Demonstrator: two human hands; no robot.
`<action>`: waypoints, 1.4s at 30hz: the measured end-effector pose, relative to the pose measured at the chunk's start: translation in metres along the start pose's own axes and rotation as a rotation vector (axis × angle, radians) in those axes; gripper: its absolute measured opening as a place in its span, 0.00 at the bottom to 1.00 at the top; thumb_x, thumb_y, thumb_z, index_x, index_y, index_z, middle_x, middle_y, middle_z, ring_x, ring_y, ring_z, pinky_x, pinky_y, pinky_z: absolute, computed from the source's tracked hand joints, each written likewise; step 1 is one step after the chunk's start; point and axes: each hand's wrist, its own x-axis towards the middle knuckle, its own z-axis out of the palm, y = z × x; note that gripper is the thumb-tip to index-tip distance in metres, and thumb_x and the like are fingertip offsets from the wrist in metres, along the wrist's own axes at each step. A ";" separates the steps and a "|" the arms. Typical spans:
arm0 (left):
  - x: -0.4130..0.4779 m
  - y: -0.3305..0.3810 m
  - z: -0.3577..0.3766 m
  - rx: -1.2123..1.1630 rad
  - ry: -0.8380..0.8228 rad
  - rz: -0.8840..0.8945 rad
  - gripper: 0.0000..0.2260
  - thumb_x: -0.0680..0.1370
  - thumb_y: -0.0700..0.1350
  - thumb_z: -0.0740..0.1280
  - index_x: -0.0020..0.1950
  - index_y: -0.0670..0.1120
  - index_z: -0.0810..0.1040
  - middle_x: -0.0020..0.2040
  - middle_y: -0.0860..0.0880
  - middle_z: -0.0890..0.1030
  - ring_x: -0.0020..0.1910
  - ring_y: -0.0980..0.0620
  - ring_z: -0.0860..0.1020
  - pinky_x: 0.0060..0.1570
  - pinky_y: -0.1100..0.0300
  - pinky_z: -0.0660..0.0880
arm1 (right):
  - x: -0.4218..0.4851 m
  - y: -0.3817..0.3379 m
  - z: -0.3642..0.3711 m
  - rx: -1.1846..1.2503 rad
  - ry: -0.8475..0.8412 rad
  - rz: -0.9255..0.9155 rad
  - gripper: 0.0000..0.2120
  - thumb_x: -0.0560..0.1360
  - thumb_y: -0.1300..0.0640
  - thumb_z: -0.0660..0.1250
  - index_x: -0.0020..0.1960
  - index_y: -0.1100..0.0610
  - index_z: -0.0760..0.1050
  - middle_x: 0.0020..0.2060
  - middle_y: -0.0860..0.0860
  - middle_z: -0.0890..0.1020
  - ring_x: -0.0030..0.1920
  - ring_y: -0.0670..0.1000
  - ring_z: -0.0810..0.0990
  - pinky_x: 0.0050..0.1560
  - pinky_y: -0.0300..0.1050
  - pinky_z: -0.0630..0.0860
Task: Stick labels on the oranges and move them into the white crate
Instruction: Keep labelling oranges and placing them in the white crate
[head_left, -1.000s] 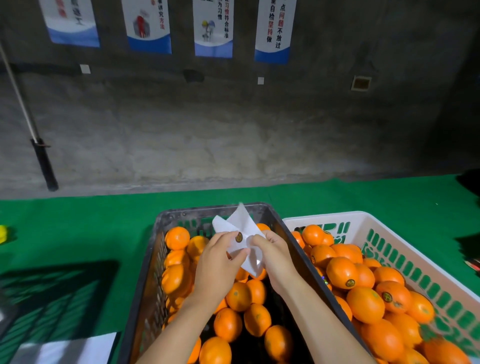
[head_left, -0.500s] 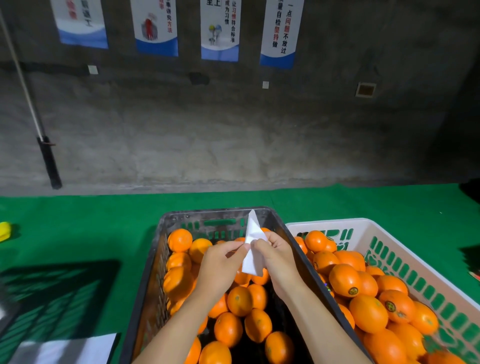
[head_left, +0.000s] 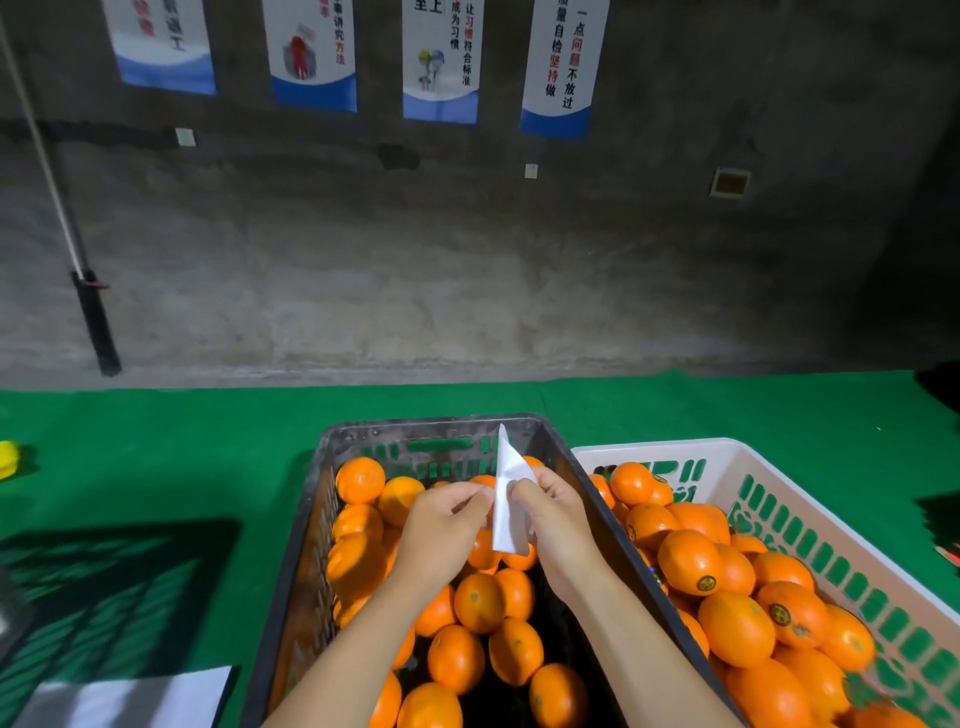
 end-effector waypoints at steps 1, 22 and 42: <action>0.000 -0.001 0.000 0.019 0.002 0.001 0.16 0.81 0.48 0.64 0.39 0.66 0.82 0.41 0.59 0.84 0.41 0.59 0.81 0.42 0.58 0.80 | 0.000 0.001 0.000 0.002 0.002 0.003 0.09 0.78 0.59 0.65 0.54 0.60 0.79 0.50 0.62 0.82 0.55 0.64 0.80 0.57 0.67 0.79; 0.001 -0.016 -0.013 0.658 0.143 0.219 0.06 0.85 0.47 0.52 0.56 0.50 0.67 0.45 0.53 0.78 0.45 0.50 0.76 0.43 0.56 0.70 | -0.007 -0.002 0.011 -0.189 -0.359 0.154 0.19 0.69 0.54 0.70 0.59 0.43 0.76 0.50 0.51 0.85 0.49 0.52 0.85 0.44 0.45 0.80; 0.010 -0.014 -0.028 0.293 0.551 -0.199 0.29 0.82 0.64 0.47 0.45 0.44 0.78 0.41 0.46 0.80 0.46 0.39 0.78 0.44 0.54 0.69 | 0.008 0.032 -0.008 -0.230 0.175 0.013 0.14 0.76 0.49 0.70 0.44 0.61 0.82 0.38 0.57 0.82 0.39 0.49 0.78 0.40 0.46 0.76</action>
